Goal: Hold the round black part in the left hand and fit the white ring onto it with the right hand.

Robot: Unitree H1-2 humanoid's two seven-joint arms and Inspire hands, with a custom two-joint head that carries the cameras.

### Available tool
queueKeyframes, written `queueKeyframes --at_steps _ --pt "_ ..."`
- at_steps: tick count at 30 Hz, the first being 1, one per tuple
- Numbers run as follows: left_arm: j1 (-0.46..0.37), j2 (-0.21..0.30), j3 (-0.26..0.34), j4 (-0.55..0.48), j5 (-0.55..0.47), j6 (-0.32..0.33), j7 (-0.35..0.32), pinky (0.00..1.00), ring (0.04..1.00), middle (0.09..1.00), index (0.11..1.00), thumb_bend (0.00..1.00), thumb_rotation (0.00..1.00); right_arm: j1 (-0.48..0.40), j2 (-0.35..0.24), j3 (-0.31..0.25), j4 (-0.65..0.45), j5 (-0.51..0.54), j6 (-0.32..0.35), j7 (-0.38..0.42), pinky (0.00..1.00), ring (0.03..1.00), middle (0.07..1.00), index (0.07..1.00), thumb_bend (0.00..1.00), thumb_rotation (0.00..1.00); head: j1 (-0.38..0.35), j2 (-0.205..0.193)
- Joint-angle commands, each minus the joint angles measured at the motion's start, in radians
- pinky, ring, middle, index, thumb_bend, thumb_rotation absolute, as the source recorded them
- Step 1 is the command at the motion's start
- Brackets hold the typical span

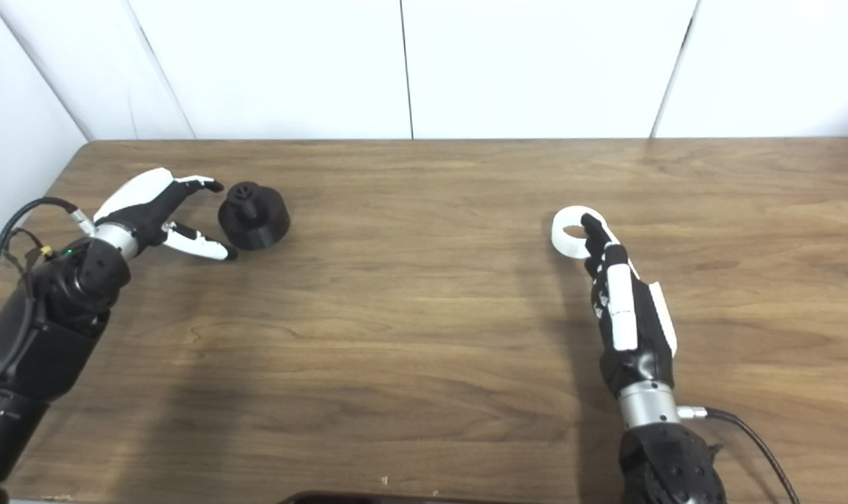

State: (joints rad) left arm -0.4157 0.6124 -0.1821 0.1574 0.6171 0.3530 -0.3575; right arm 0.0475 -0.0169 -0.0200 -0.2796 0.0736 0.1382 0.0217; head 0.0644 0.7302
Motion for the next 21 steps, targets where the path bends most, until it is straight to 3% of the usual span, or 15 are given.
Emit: queueKeyframes --at_steps 1,21 --pt "-0.055 0.022 0.008 0.0 0.011 -0.012 0.032 0.87 0.984 0.932 0.846 0.88 0.27 0.021 0.002 -0.001 -0.044 0.001 -0.042 0.0 1.0 0.974 0.956 0.905 0.57 1.0 0.001 0.0" --pt "-0.067 0.003 0.001 0.039 0.016 -0.027 0.054 0.88 0.991 0.931 0.858 0.88 0.3 0.029 0.003 0.004 -0.051 -0.004 -0.044 0.002 1.0 0.973 0.956 0.905 0.59 1.0 -0.003 0.001"
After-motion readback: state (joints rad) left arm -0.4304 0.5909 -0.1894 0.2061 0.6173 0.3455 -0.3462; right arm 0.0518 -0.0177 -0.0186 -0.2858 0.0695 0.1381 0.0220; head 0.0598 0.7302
